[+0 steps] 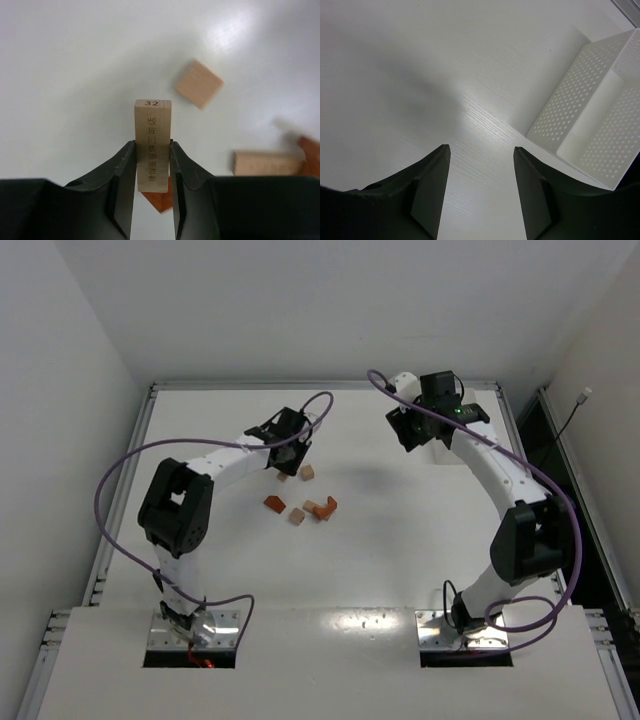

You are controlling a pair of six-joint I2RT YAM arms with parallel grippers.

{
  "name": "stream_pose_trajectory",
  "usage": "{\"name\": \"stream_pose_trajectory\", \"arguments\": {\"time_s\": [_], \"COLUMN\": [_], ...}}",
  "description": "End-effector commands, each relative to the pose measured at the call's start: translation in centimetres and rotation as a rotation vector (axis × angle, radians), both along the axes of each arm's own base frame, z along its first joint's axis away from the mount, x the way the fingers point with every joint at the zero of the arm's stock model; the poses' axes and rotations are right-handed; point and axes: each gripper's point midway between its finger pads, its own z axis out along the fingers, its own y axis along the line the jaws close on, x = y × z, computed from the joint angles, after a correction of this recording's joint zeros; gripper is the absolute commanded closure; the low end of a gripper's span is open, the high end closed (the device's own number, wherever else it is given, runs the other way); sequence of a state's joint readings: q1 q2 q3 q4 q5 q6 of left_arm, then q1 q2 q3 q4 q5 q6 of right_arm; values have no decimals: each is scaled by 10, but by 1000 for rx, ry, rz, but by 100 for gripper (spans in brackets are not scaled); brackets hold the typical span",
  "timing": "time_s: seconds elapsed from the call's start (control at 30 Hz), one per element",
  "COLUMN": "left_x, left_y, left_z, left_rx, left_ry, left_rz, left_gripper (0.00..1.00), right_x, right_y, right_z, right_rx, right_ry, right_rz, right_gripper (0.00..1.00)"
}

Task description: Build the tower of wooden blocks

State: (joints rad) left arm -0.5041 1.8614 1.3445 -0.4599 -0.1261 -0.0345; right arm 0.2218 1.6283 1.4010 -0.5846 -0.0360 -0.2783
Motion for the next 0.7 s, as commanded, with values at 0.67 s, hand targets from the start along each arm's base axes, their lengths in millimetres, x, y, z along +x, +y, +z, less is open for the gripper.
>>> {"name": "stream_pose_trajectory", "arguments": {"time_s": [0.67], "left_x": [29], "left_y": [-34], "left_z": [-38], "left_rx": [-154], "left_ry": [151], "left_rz": [-135], "left_gripper": [100], "right_x": [-3], "right_y": [-3], "right_z": [14], "right_rx": [2], "right_ry": [-50], "right_rz": [6], "right_gripper": [51]}}
